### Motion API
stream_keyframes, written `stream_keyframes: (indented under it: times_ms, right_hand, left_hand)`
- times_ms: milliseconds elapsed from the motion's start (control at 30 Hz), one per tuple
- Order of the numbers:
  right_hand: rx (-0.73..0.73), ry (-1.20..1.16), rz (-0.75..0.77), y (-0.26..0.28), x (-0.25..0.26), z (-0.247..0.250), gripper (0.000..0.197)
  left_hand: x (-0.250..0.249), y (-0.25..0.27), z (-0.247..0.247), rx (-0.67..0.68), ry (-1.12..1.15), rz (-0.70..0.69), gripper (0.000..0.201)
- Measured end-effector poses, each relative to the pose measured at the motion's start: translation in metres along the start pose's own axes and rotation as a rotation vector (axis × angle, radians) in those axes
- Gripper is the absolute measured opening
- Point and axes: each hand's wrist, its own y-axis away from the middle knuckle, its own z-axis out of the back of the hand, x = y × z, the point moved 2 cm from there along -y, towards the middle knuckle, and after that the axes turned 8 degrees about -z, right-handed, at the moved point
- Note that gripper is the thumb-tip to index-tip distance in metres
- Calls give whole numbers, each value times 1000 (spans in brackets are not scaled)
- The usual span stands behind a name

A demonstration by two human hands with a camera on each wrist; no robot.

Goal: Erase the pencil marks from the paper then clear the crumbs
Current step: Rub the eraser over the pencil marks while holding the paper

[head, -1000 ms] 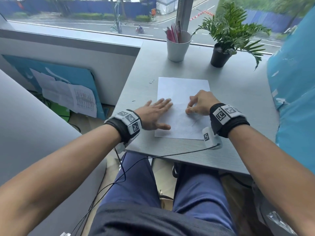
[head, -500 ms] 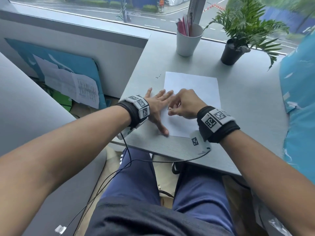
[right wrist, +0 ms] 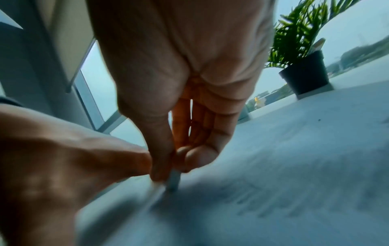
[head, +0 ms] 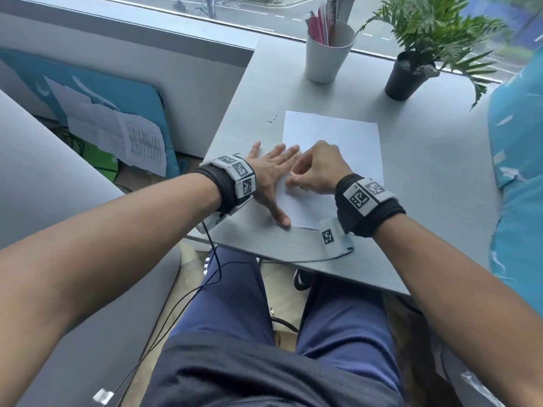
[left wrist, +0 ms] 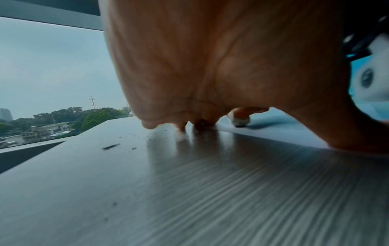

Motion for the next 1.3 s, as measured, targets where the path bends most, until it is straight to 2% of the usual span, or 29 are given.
stream_keyframes:
  times_ms: [67,100,267,333,433,467,567,633,700,800,833,933,1000,1067,1167,1200,1300]
  right_hand:
    - [193,76,53,14,7,-8,12]
    - [225,103,67,17,10,-7,12]
    - [-82,-101,-99,-4,3,0,12]
    - [-14,-109,-103,10,-3,-9,15]
    - [220,-6,-84,35,-8,-13,13]
    - [218,-19,-94,33,-7,-10,13]
    - [0,-81,-137,7,1,2,15]
    - [-69,-110,-144,0,6,4,12]
    - [23,-52,-131,13,1,0,13]
    - [262,33,-127,41,-7,-6,16]
    - [261,25,-133,39,-5,-4,17]
    - [59,-86,-162,10,5,8,19]
    - [-10,-113,-149,2,9,8,16]
    - [49,-44,-132,14,0,2,15]
    - [243,17,-137,40,-12,-3,17]
    - [264,28,-142,38,-10,-1,19]
    - [119,33,-130,11,5,8,24]
  left_hand:
    - [0,0,-2,5,-7,5,161]
    - [0,1,-2,6,-10,4,161]
    - [-1,1,1,-11,-10,-7,160]
    - [0,0,0,-3,-23,2,163]
    - [-1,0,-2,2,-43,11,162]
    - [-1,0,-1,4,-39,12,162]
    - [-1,1,0,-3,-36,8,161]
    - [-3,2,1,-2,-27,6,161]
    - [-4,0,0,3,-39,12,162]
    - [-1,2,0,0,-32,18,162]
    - [-1,2,0,-1,-27,16,161]
    - [-4,3,1,7,-24,9,160]
    - [-6,4,2,9,-21,9,159]
    - [-6,4,1,19,-15,10,159]
    - [-4,3,-1,15,-19,8,160]
    - [-4,4,-1,11,-22,8,160]
    - [-7,3,1,13,-35,16,160]
